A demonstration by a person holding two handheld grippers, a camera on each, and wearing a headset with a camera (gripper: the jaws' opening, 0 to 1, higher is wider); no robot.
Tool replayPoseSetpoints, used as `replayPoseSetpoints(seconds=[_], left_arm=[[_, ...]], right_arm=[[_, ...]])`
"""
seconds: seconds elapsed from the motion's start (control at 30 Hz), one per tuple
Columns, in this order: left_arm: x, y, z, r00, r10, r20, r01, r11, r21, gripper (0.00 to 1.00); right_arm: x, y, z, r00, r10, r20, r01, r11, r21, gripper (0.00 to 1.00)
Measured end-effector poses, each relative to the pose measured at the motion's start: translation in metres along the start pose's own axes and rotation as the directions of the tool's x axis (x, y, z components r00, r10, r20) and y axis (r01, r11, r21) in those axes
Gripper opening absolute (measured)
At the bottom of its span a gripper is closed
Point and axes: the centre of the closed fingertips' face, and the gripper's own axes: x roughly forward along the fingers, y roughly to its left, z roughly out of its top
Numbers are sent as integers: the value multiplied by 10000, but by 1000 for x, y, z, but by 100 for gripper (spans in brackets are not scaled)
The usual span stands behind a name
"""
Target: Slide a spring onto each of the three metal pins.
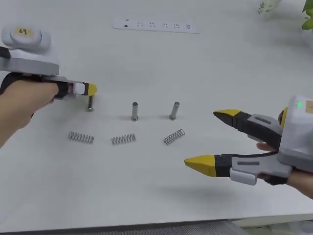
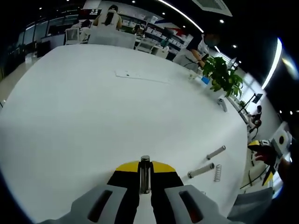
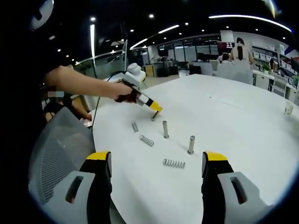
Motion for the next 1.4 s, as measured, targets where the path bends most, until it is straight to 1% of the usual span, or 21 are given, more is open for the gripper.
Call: replayPoseSetpoints(seconds=[0.1,0.2,0.33,0.4,0.43,0.53,0.7,0.8,0.9,0.93,1.03,1.17,1.23,1.33,1.4], left_arm=[[-4,-3,2,9993,-94,374,88,9998,173,0],[-6,-4,2,9980,-117,625,97,9994,328,0],[-8,-6,1,9970,-173,759,134,9986,515,0],[-10,-7,1,9957,-120,918,28,9950,997,0],[-11,-7,1,9953,-125,958,22,9943,1069,0],[-12,-7,0,9942,-129,1065,0,9927,1205,0],[-13,-6,0,9923,-178,1224,26,9923,1235,0],[-13,-6,-1,9904,-198,1367,-4,9893,1457,0],[-14,-8,-1,9882,-276,1508,-19,9814,1921,0],[-14,-8,-2,9879,-253,1533,-79,9771,2125,0],[-14,-9,-3,9873,-310,1560,-59,9731,2304,0],[-16,-11,-5,9856,-413,1637,-51,9620,2730,0],[-17,-11,-7,9838,-422,1744,-113,9555,2949,0],[-18,-11,-9,9823,-487,1808,-100,9506,3102,0],[-19,-13,-10,9811,-587,1843,-59,9433,3319,0]], right_arm=[[1,1,2,10000,34,-3,-34,10000,-74,79],[2,2,3,10000,59,9,-59,9999,-96,79],[2,4,3,9999,108,-31,-109,9998,-143,79],[2,5,2,9999,122,-69,-123,9997,-203,79],[2,5,1,9999,121,-90,-123,9997,-212,79],[2,6,0,9998,129,-163,-134,9995,-279,79],[2,8,0,9997,158,-184,-163,9994,-299,79],[2,8,-1,9996,133,-256,-141,9993,-343,80],[2,8,0,9995,141,-275,-152,9991,-401,80],[2,8,0,9995,132,-276,-143,9990,-415,80],[2,8,1,9995,129,-276,-140,9990,-418,80],[3,9,1,9994,160,-310,-175,9986,-493,80],[3,10,1,9993,164,-338,-183,9983,-561,80],[3,11,0,9992,193,-359,-212,9983,-546,80],[3,11,0,9992,189,-360,-209,9982,-557,80]])
